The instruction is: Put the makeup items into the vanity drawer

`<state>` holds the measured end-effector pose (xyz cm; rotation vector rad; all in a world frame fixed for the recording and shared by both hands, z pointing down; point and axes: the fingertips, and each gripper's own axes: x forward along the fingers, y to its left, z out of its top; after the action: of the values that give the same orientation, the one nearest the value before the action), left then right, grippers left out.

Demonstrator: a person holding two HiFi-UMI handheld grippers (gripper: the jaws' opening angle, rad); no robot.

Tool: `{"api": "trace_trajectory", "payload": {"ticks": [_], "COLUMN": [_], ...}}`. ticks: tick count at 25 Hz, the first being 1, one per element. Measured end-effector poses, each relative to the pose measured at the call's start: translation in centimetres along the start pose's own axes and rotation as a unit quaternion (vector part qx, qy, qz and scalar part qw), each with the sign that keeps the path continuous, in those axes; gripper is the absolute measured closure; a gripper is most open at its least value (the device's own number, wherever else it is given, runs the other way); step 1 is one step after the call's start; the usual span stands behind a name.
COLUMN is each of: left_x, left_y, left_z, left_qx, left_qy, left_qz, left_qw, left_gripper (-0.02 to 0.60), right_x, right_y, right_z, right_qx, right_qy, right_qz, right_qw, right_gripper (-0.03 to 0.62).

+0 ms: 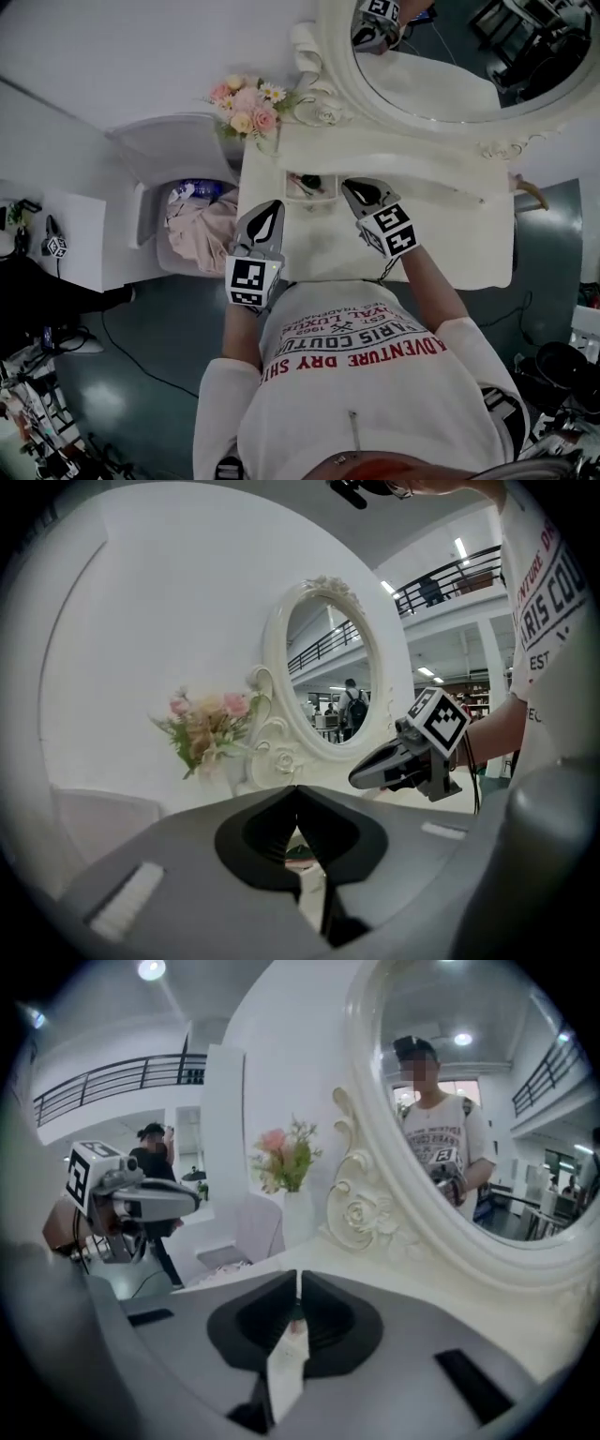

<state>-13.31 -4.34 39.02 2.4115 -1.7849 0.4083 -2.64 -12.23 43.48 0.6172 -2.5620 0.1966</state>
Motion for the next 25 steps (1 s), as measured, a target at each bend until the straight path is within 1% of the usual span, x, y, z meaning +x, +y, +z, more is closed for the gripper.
{"api": "trace_trajectory", "payload": {"ticks": [2, 5, 7, 9, 13, 18, 21, 25], "left_x": [1.7, 4.0, 5.4, 6.4, 8.0, 9.3, 9.7, 9.8], "left_y": [-0.7, -1.8, -2.7, -3.8, -5.8, -7.2, -7.7, -7.9], "left_z": [1.5, 3.8, 5.1, 5.9, 7.1, 7.6, 7.6, 7.6], "left_qx": [0.012, 0.017, 0.022, 0.030, 0.039, 0.038, 0.036, 0.032], "left_qy": [-0.011, -0.025, -0.030, -0.031, -0.035, -0.036, -0.034, -0.034], "left_qz": [-0.019, -0.036, -0.049, -0.062, -0.083, -0.099, -0.101, -0.099], "left_qw": [0.9997, 0.9989, 0.9981, 0.9972, 0.9952, 0.9938, 0.9936, 0.9940], "left_gripper": [0.571, 0.571, 0.571, 0.571, 0.571, 0.571, 0.571, 0.571], "right_x": [-2.2, -5.4, -7.6, -9.4, -12.0, -13.7, -14.1, -14.1], "right_y": [-1.9, -4.7, -6.2, -7.3, -8.4, -9.8, -10.1, -9.9], "right_z": [1.0, 2.4, 2.8, 2.9, 2.6, 1.5, 1.2, 1.0], "right_qx": [0.016, 0.015, 0.017, 0.023, 0.037, 0.048, 0.041, 0.024], "right_qy": [-0.038, -0.087, -0.109, -0.124, -0.148, -0.152, -0.148, -0.144], "right_qz": [-0.031, -0.082, -0.114, -0.135, -0.144, -0.173, -0.177, -0.171], "right_qw": [0.999, 0.993, 0.987, 0.983, 0.978, 0.972, 0.972, 0.974], "right_gripper": [0.578, 0.583, 0.583, 0.584, 0.585, 0.585, 0.585, 0.585]}}
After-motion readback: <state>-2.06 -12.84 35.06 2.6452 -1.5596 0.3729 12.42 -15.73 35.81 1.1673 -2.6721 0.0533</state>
